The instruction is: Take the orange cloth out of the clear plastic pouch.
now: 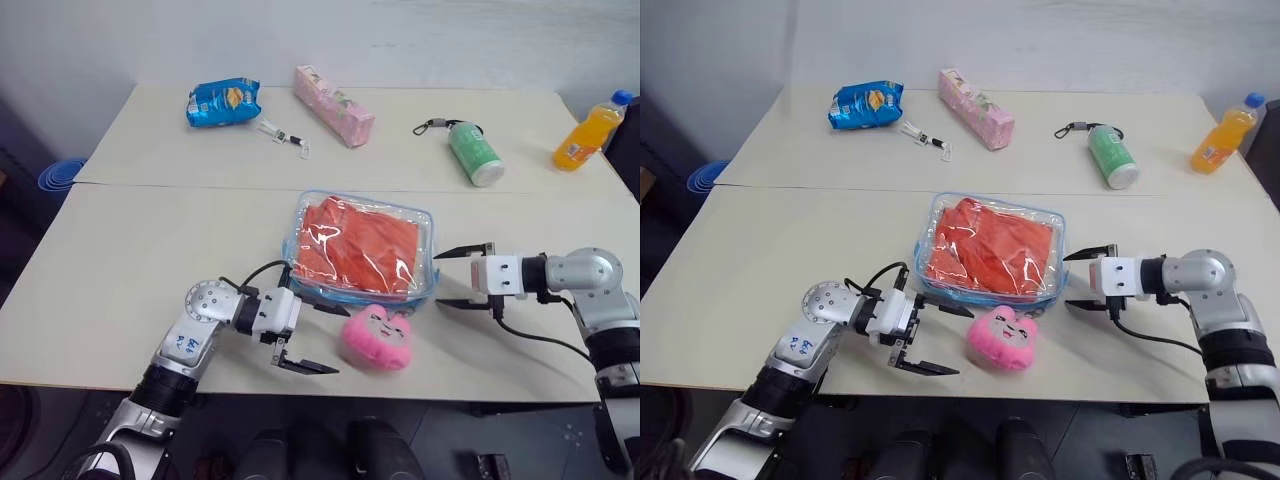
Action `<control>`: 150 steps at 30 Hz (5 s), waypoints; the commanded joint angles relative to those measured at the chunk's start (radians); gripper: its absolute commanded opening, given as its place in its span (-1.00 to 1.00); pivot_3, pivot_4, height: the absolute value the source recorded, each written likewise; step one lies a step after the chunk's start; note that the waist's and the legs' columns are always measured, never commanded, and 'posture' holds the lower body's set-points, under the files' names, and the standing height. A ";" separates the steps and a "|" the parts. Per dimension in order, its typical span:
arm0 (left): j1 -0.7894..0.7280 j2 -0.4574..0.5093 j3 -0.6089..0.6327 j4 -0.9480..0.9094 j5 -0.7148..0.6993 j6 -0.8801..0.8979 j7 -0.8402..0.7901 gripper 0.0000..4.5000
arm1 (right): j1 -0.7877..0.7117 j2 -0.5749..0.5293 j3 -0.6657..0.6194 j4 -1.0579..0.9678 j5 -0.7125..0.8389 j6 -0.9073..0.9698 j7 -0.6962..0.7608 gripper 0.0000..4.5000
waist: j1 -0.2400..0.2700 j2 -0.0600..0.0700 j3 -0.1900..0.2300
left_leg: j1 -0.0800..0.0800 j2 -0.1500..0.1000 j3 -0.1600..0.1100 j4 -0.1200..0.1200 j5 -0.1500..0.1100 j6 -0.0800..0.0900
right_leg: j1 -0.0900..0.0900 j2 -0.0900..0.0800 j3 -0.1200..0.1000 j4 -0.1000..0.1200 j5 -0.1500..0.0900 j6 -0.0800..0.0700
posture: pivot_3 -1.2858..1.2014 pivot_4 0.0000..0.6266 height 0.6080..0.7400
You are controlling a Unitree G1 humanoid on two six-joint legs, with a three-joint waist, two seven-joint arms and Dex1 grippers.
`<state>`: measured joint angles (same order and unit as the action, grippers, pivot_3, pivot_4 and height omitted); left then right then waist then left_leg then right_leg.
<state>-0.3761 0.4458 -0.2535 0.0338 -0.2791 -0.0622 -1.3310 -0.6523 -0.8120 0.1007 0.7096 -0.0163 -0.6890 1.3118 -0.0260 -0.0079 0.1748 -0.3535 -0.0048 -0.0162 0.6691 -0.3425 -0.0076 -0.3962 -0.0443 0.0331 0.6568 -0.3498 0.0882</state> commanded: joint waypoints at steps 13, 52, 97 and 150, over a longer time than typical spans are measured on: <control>-0.030 -0.043 -0.024 -0.012 0.014 0.046 0.076 1.00 | -0.011 0.019 0.007 0.040 0.063 -0.088 0.033 -0.99 | 0.000 0.000 0.000 | 0.000 0.000 0.000 0.001 0.000 0.000 | 0.000 0.000 0.000 0.001 0.000 0.000 | 0.03 -0.52 1.00; -0.139 0.290 0.207 0.449 -0.048 0.143 -0.056 -0.93 | 0.025 -0.080 -0.057 0.144 0.233 -0.219 0.173 -1.00 | -0.006 0.001 0.000 | 0.000 0.001 -0.001 0.004 0.000 0.000 | 0.001 0.000 -0.001 0.003 0.000 0.000 | 0.03 -0.52 1.00; -0.611 0.038 0.007 0.823 0.298 -0.617 0.010 1.00 | 1.155 0.131 -0.618 -1.242 0.643 0.656 -0.233 0.98 | 0.026 -0.004 0.003 | -0.001 0.000 0.001 -0.002 -0.003 0.005 | -0.001 0.002 0.001 -0.002 0.001 0.002 | 0.03 -0.52 1.00; -0.284 -0.089 0.148 0.177 -0.020 0.454 0.173 -0.99 | 0.685 0.210 -0.093 -1.311 0.457 1.225 -0.726 1.00 | 0.025 -0.004 0.003 | -0.002 -0.001 -0.002 0.002 0.000 -0.001 | -0.002 0.001 0.000 0.002 0.001 0.002 | 0.03 -0.52 1.00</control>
<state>-0.6594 0.3548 -0.1047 0.2537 -0.2752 0.3860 -1.1647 0.0541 -0.6085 0.0079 -0.6128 0.4623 0.4992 0.6335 -0.0014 -0.0123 0.1777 -0.3554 -0.0056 -0.0182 0.6713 -0.3425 -0.0088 -0.3980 -0.0438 0.0331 0.6590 -0.3488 0.0901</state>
